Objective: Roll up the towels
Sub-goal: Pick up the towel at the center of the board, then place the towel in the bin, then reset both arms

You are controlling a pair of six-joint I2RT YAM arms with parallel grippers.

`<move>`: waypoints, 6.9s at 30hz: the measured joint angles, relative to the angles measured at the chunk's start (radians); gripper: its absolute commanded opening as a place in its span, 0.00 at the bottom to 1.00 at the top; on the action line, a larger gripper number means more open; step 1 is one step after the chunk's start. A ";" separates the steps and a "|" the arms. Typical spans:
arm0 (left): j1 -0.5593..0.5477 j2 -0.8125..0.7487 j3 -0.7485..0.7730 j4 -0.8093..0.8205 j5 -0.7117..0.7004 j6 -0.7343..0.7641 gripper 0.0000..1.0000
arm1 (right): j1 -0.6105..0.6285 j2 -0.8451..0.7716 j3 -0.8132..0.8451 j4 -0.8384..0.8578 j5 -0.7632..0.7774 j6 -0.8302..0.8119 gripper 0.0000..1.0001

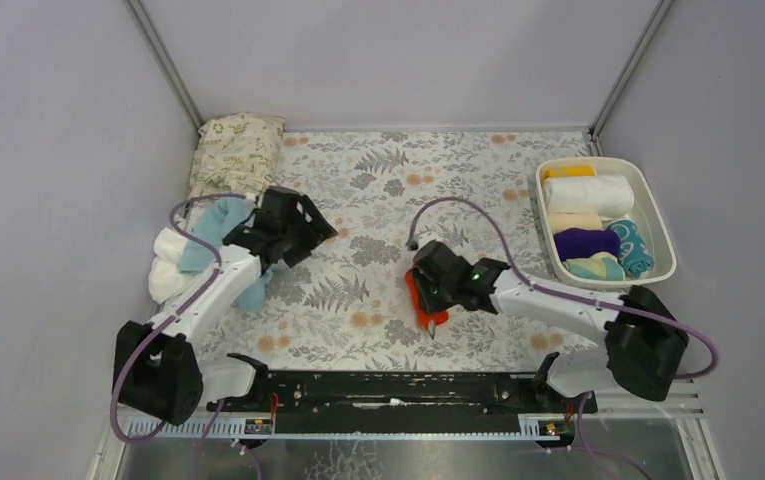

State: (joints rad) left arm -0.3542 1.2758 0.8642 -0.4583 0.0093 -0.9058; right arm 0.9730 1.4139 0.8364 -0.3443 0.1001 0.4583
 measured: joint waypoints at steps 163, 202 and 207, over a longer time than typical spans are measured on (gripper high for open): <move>0.178 -0.159 0.137 -0.163 -0.121 0.457 1.00 | -1.184 0.227 0.290 0.034 0.167 0.438 0.71; 0.178 -0.491 0.124 -0.149 -0.137 0.401 1.00 | -1.182 -0.594 0.063 -0.061 -0.090 0.079 0.99; 0.179 -0.654 0.124 -0.186 -0.153 0.382 1.00 | -1.134 -0.727 0.047 -0.074 -0.117 0.025 0.99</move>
State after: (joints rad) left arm -0.1757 0.6216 0.9878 -0.6445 -0.1440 -0.5236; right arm -0.1608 0.6872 0.8837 -0.4187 -0.0166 0.4835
